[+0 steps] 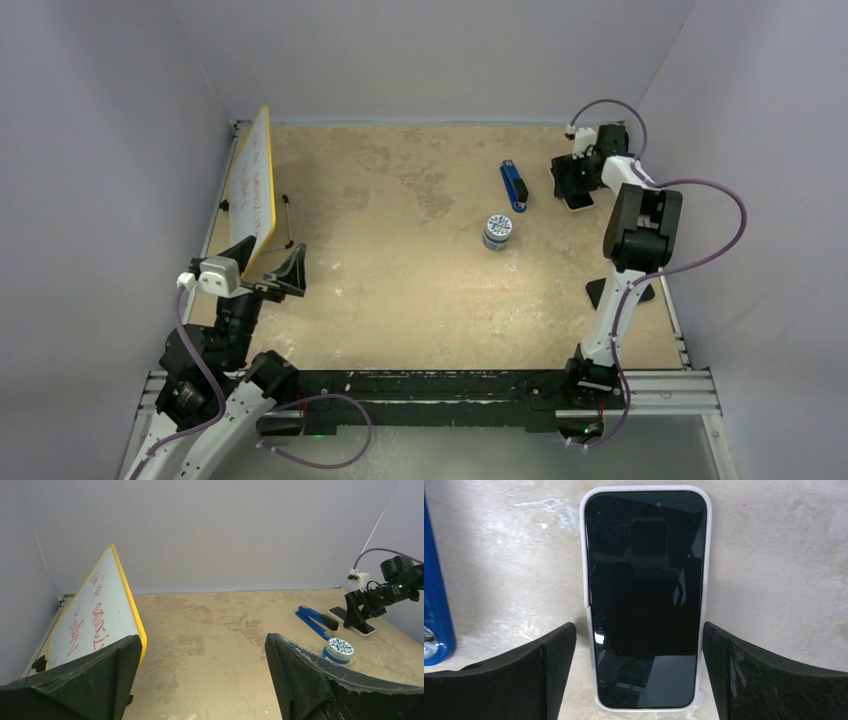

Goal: Take the phone out of the phone case
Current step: Pick up the phone at the center of the board.

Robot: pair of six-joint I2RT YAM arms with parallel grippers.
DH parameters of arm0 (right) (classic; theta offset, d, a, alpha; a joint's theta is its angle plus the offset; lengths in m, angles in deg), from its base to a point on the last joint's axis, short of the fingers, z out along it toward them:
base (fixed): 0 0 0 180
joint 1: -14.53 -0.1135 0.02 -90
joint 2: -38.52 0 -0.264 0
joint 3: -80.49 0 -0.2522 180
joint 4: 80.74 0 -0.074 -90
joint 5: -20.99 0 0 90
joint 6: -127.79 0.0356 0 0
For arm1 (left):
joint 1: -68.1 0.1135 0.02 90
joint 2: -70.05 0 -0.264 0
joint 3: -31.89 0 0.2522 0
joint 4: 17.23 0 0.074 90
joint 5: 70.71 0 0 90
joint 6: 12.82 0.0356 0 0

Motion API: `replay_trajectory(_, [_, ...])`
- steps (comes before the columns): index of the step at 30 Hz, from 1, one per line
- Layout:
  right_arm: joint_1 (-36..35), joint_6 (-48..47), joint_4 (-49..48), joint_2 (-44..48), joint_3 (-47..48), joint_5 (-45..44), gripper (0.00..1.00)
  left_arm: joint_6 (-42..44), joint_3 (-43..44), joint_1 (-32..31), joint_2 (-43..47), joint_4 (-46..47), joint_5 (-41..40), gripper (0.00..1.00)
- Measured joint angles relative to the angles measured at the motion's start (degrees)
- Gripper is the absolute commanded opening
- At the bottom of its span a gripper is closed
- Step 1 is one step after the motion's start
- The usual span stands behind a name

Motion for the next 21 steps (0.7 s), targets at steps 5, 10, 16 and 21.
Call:
replay_trajectory(5, [-2.5,0.1,0.3,0.7,-0.8,-1.6,0.83,0.0,0.0,0.0,0.3,0.0,0.0,1.00])
replay_trajectory(10, [-2.9,1.0,1.5,0.7,-0.5,-1.5,0.69,0.0,0.0,0.0,0.7,0.0,0.0,1.00])
replay_trajectory(16, [-2.9,3.1,4.7,-0.1,1.9,-1.7,0.47,-0.1,0.0,0.0,1.1,-0.1,0.0,1.00])
replay_trajectory(21, [-2.9,8.3,4.3,0.2,1.4,-3.6,0.31,-0.2,0.0,0.0,1.1,-0.2,0.1,1.00])
